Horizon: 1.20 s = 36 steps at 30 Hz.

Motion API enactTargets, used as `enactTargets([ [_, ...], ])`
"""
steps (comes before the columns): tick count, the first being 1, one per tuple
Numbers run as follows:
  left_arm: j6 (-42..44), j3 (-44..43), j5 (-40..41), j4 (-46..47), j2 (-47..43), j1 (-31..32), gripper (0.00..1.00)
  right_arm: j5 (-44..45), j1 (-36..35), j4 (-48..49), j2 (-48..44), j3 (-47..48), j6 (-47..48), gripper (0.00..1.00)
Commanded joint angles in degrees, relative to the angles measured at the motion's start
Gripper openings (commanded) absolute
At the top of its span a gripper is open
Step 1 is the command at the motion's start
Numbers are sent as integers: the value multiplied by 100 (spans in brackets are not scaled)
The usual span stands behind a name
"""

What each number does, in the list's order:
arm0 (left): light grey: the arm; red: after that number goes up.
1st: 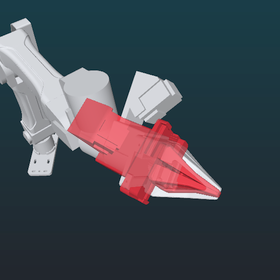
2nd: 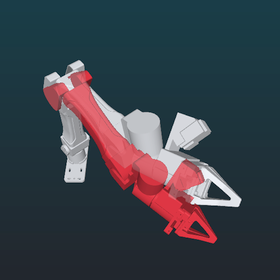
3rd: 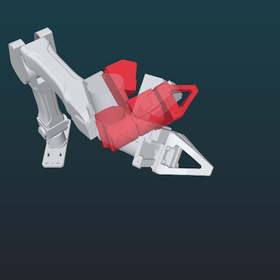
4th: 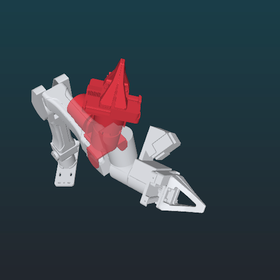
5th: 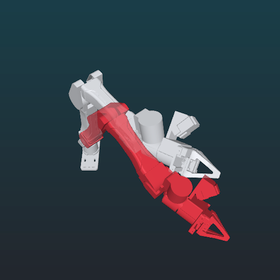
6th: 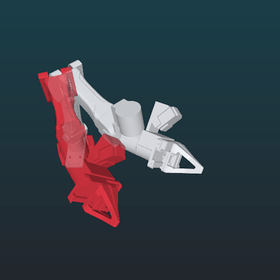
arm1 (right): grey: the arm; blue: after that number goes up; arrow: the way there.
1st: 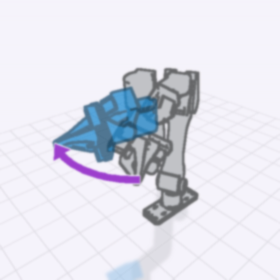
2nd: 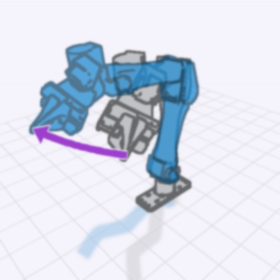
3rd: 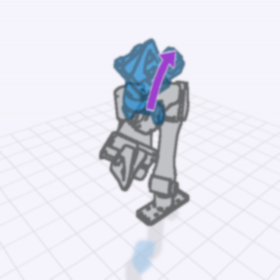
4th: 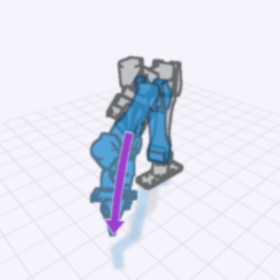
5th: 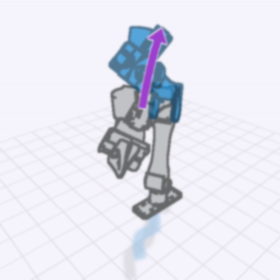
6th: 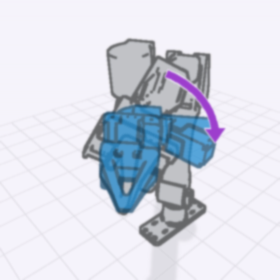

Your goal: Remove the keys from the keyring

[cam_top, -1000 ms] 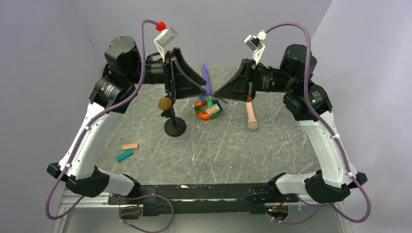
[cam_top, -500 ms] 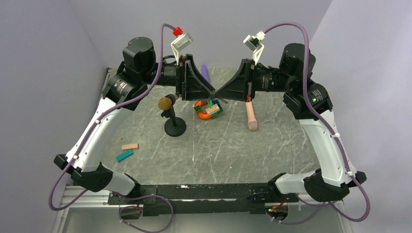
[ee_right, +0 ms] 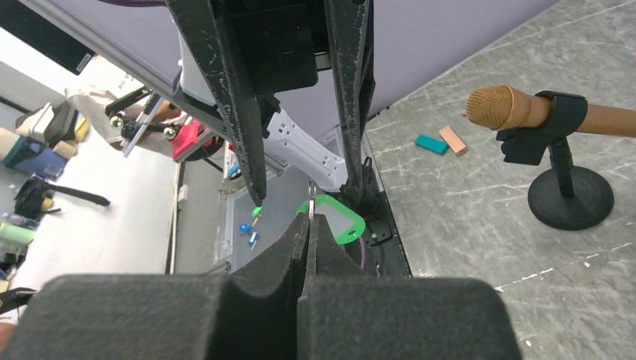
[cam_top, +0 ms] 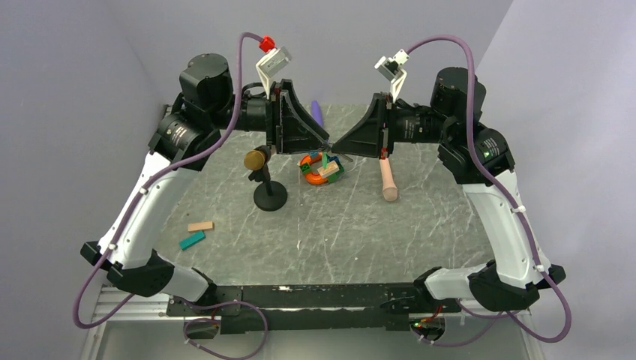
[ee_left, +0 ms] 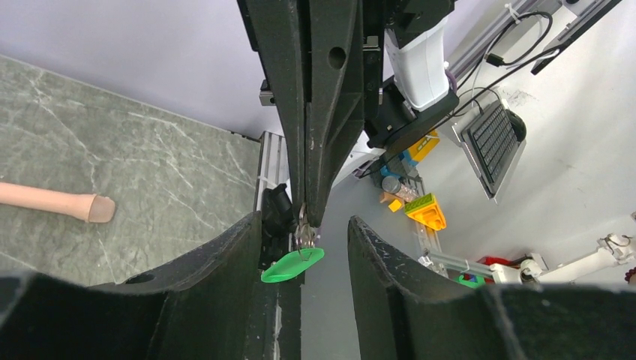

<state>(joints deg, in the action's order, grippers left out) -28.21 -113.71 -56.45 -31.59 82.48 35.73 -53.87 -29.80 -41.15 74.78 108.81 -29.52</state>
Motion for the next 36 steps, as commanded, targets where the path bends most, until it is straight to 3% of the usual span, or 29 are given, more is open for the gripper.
enactTargets([
  [1, 133, -96, 43, -40, -8, 27, 50, 96, 17, 80, -72, 167, 29, 0],
  [5, 155, -61, 21, -91, -22, 26, 48, 103, 10, 151, -79, 146, -22, 0],
  [14, 93, 59, -12, -3, -101, 31, 28, 115, 10, 260, -130, 66, -98, 0],
  [18, 61, 23, 28, -24, -83, 44, 0, 84, 7, 422, -187, 10, -206, 0],
  [24, -19, 78, 105, 86, -145, 105, 0, 17, 1, 709, -272, -155, -359, 0],
  [29, -246, 305, 209, 417, -294, 106, 0, 31, 2, 1052, -380, -360, -525, 33],
  [36, -277, 444, 265, 511, -414, 109, 0, 46, 2, 1021, -366, -349, -519, 33],
])
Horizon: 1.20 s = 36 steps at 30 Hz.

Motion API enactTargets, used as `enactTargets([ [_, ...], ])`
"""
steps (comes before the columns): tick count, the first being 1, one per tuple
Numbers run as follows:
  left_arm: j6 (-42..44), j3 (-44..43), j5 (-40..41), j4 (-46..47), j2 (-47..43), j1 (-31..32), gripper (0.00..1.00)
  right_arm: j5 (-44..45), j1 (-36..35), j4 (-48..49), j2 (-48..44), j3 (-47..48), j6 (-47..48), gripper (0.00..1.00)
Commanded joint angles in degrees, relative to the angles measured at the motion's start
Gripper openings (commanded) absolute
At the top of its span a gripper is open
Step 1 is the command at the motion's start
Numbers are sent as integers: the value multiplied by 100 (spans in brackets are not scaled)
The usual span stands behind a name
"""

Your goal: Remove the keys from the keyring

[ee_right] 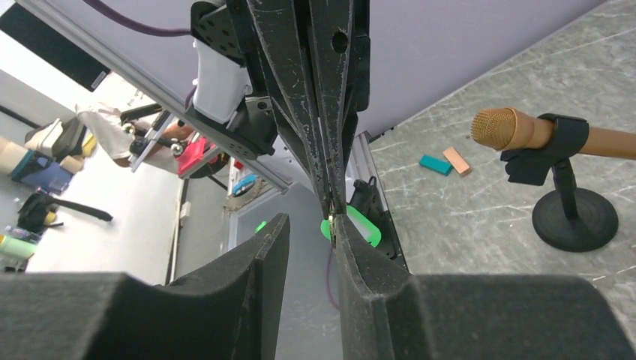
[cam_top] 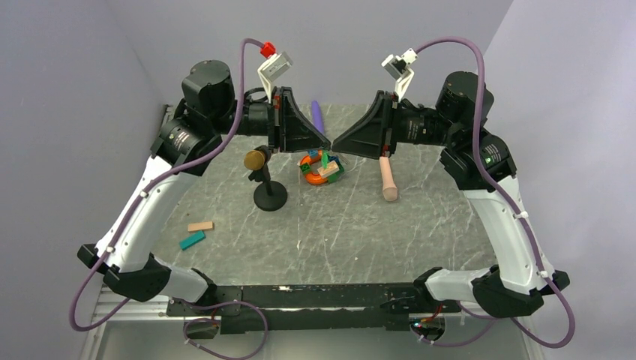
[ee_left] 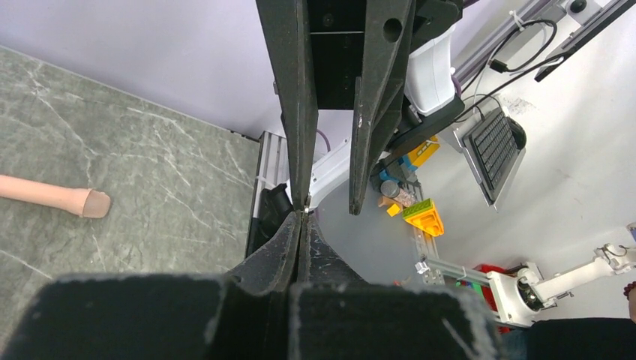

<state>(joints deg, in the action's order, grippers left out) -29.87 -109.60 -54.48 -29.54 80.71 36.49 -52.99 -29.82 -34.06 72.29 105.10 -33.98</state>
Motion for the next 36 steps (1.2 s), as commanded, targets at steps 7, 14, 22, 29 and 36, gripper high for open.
enactTargets([
  [7, -191, 155, 107, 487, -339, 27, 0, -70, 7, 372, -108, -45, -122, 33],
  [14, -294, 202, 114, 616, -360, 29, 0, -130, -5, 409, -92, -103, -168, 36],
  [22, -314, 220, 181, 634, -363, 29, 0, -272, -40, 806, -89, -256, -416, 24],
  [29, -363, 233, 257, 709, -377, 34, 0, -282, -57, 795, -66, -272, -404, 18],
  [36, -369, 241, 388, 703, -421, 31, 0, -299, -78, 842, -25, -260, -433, 14],
])
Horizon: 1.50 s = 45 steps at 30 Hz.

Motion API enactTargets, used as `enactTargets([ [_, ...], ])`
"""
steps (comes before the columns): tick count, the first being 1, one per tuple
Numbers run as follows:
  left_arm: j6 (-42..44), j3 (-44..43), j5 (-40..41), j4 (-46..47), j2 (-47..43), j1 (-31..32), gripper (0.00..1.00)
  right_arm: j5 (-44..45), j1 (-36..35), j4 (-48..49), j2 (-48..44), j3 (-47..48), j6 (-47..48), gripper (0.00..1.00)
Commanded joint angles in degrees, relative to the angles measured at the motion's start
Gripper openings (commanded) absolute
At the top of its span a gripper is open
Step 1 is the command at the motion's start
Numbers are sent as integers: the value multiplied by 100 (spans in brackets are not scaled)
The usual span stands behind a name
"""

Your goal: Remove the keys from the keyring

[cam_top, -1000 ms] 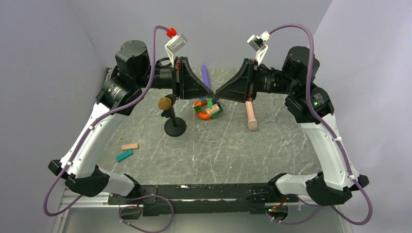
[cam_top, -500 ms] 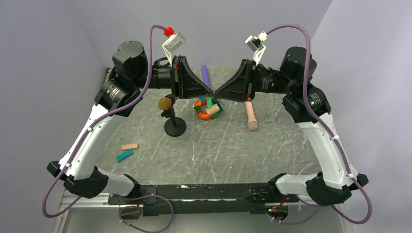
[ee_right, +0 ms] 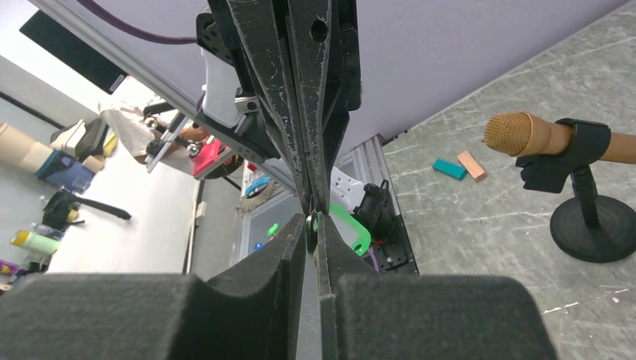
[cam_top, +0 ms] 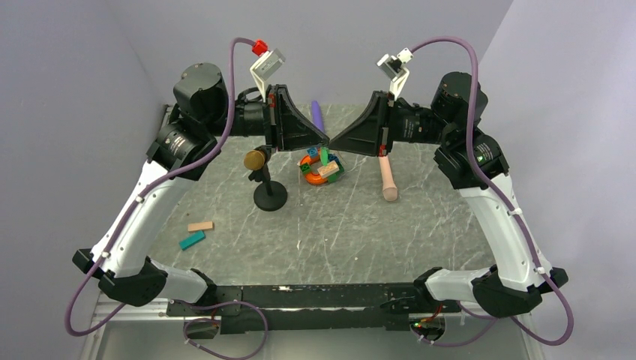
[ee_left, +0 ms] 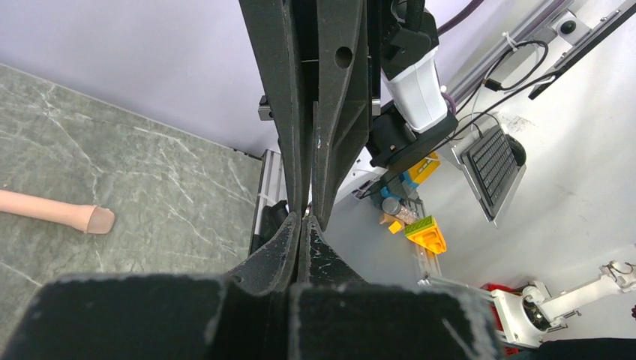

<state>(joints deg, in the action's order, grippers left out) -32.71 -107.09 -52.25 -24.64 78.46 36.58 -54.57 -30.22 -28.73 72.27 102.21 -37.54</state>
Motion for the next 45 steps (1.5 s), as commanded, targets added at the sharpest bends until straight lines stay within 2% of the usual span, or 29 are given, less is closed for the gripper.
enactTargets([
  [1, -86, -6, 191, 218, -199, 21, 0, -138, -45, 318, -23, 19, -86, 14],
  [2, -100, -5, 213, 221, -211, 22, 0, -129, -46, 326, -31, 10, -87, 16],
  [6, -102, -5, 267, 214, -250, 25, 0, -65, -54, 339, -82, -58, -78, 38],
  [10, -110, -3, 298, 219, -271, 19, 0, -39, -54, 343, -123, -120, -76, 44],
  [13, -123, -5, 292, 235, -269, 23, 0, -19, -47, 384, -132, -156, -99, 41],
  [27, 95, 49, 303, -39, -294, 23, 0, 128, -101, 201, -6, 182, -64, 0],
  [42, 296, 122, 235, -150, -343, 23, 0, 348, -97, -682, 287, 792, 243, 0],
  [45, 84, 411, 319, 163, -483, 24, 0, 378, -109, -520, 244, 664, 133, 17],
])
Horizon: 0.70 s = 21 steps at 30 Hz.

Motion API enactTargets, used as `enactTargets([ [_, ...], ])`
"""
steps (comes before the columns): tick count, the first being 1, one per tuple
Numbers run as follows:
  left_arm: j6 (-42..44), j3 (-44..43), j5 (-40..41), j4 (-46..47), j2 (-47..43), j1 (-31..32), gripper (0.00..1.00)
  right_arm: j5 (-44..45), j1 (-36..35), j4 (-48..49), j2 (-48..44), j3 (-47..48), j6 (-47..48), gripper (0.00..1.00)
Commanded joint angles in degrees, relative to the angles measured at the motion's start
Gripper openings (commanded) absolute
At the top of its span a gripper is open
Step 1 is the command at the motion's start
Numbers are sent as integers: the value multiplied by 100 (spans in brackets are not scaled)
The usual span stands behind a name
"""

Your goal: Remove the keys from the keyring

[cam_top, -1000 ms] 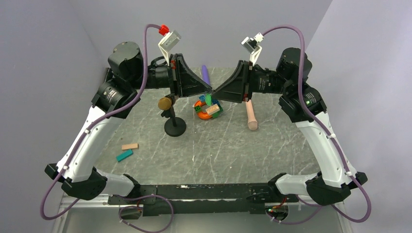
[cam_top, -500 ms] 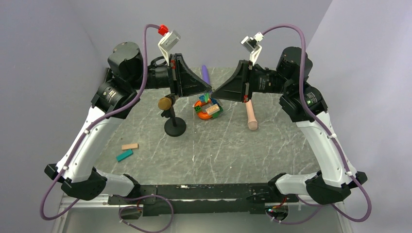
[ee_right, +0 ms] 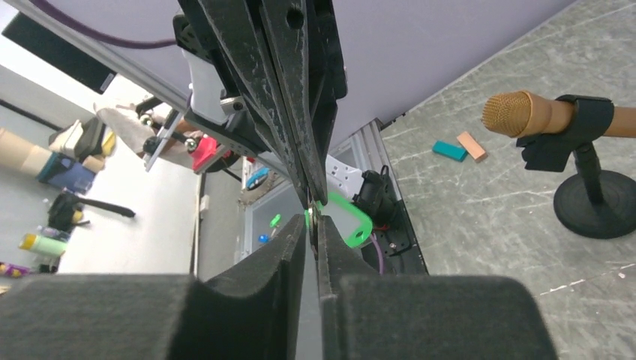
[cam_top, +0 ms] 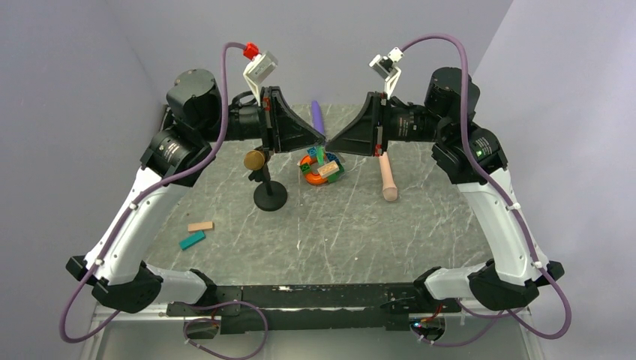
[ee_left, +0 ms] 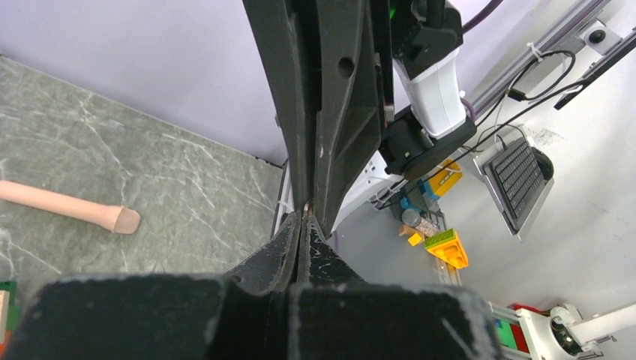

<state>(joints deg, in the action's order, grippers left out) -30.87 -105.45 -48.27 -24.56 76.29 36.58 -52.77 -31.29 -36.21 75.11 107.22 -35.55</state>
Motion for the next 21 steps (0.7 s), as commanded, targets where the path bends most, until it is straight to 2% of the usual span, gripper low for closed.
enactTargets([
  [1, -153, 324, -43, 232, -302, 19, 0, 205, 4, 333, -60, 105, -132, 25],
  [2, -187, 377, -3, 275, -350, 23, 0, 206, 0, 498, -89, 26, -198, 30],
  [4, -200, 441, 75, 312, -392, 17, 0, 234, 0, 708, -139, -95, -329, 33],
  [10, -196, 443, 190, 272, -443, 16, 0, 252, -16, 964, -160, -242, -492, 32],
  [18, -211, 399, 486, 214, -477, 23, 0, 218, -99, 1217, -253, -521, -565, 43],
  [21, -320, 405, 662, 267, -509, 19, 0, 161, -113, 1386, -316, -665, -634, 43],
])
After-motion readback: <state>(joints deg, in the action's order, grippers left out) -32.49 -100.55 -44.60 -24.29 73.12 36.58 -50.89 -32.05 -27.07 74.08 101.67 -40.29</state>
